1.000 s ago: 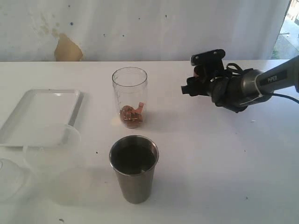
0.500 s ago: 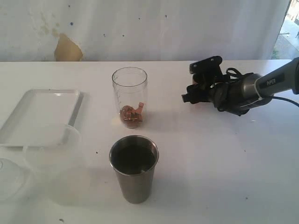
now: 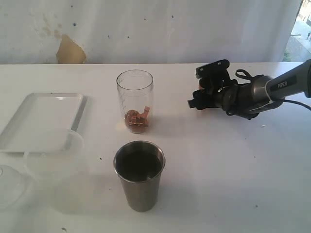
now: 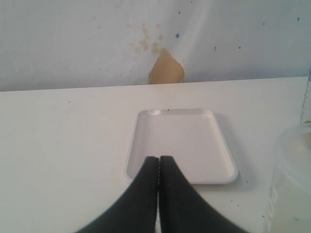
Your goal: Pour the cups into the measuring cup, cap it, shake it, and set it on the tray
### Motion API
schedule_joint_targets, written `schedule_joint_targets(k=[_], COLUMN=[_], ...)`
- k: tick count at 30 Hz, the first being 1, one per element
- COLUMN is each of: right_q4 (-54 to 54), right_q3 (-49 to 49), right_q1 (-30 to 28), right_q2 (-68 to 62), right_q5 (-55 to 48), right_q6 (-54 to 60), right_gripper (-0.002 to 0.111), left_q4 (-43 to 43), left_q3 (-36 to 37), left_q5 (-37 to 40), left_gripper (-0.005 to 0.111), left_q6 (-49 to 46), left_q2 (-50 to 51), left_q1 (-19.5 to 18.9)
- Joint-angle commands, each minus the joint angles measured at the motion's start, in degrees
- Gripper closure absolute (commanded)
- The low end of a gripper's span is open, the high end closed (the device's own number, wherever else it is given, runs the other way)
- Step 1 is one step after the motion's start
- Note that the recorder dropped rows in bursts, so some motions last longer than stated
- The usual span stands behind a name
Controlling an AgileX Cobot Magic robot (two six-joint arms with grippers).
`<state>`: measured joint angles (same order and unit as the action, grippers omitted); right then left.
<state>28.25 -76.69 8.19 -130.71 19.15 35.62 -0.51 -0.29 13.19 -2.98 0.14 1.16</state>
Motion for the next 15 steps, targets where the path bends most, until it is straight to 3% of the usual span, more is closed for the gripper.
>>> schedule_joint_targets(k=[1,15], right_q4=[0.0,0.1], right_q3=[0.2,0.2], right_q1=[0.1,0.1], right_q2=[0.1,0.1], right_q5=[-2.4,-2.4], right_q6=[0.0,-3.2], right_gripper=[0.108,0.108], left_q4=[0.1,0.1], left_q3=[0.3,0.3], left_q5=[0.1,0.1], left_gripper=[0.106,0.106], left_q6=[0.1,0.1], left_q2=[-0.1,-0.1], left_q1=[0.1,0.1])
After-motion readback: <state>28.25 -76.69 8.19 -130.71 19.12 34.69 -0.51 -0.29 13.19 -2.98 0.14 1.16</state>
